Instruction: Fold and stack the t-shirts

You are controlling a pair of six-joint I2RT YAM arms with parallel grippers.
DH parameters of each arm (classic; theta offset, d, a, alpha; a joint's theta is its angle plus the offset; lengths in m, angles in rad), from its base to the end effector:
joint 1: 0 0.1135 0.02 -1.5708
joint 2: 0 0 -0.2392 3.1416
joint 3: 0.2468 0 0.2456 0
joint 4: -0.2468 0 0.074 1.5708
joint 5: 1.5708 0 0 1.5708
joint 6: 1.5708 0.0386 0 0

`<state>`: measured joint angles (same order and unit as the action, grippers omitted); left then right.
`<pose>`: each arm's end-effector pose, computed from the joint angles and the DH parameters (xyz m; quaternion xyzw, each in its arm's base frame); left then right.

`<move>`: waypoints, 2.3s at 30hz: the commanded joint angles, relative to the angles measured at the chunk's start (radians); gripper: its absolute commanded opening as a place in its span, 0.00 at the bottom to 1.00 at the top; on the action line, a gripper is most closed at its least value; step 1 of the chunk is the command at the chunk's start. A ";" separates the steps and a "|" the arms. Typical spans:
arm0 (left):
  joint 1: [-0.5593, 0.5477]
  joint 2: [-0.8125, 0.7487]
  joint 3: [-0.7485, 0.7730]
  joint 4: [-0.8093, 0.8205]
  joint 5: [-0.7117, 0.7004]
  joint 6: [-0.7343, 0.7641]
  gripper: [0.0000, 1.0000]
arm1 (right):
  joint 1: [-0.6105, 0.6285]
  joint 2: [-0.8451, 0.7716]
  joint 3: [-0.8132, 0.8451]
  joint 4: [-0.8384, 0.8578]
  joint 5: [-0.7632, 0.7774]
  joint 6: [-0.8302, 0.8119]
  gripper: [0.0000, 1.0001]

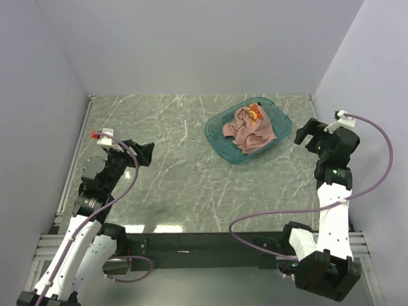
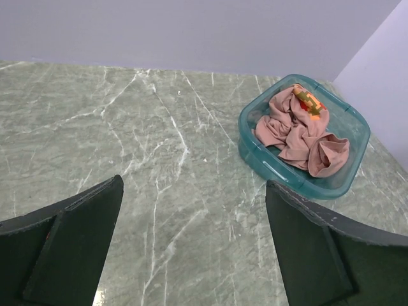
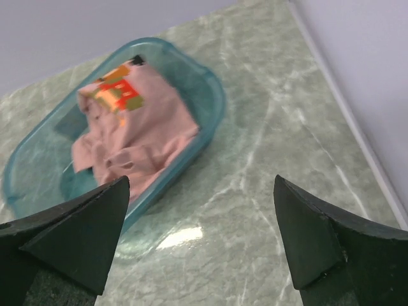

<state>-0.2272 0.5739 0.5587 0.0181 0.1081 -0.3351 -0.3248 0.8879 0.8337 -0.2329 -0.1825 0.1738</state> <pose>0.1652 -0.0425 0.3001 0.0002 0.7061 -0.2328 0.6688 0.2084 -0.0628 0.3144 0.1439 0.7865 0.0278 0.6000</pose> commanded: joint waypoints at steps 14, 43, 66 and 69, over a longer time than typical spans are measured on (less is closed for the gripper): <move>-0.003 0.034 0.046 0.000 0.038 0.021 0.99 | 0.349 0.515 0.478 -0.356 -0.371 -0.501 1.00; -0.003 0.086 0.061 -0.007 0.091 0.045 0.99 | 0.474 0.874 0.962 -0.407 -0.161 -0.398 0.00; -0.003 0.003 0.050 -0.012 -0.045 0.082 0.99 | 0.605 0.418 1.100 -0.261 -0.855 -0.164 0.00; -0.003 0.006 0.052 -0.010 -0.036 0.084 0.99 | 0.653 0.395 0.988 -0.296 -0.793 -0.270 0.00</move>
<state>-0.2287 0.5842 0.5774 -0.0124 0.0879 -0.2710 0.2874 1.2758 1.9144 -0.5060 -1.0382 -0.0204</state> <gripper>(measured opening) 0.991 0.017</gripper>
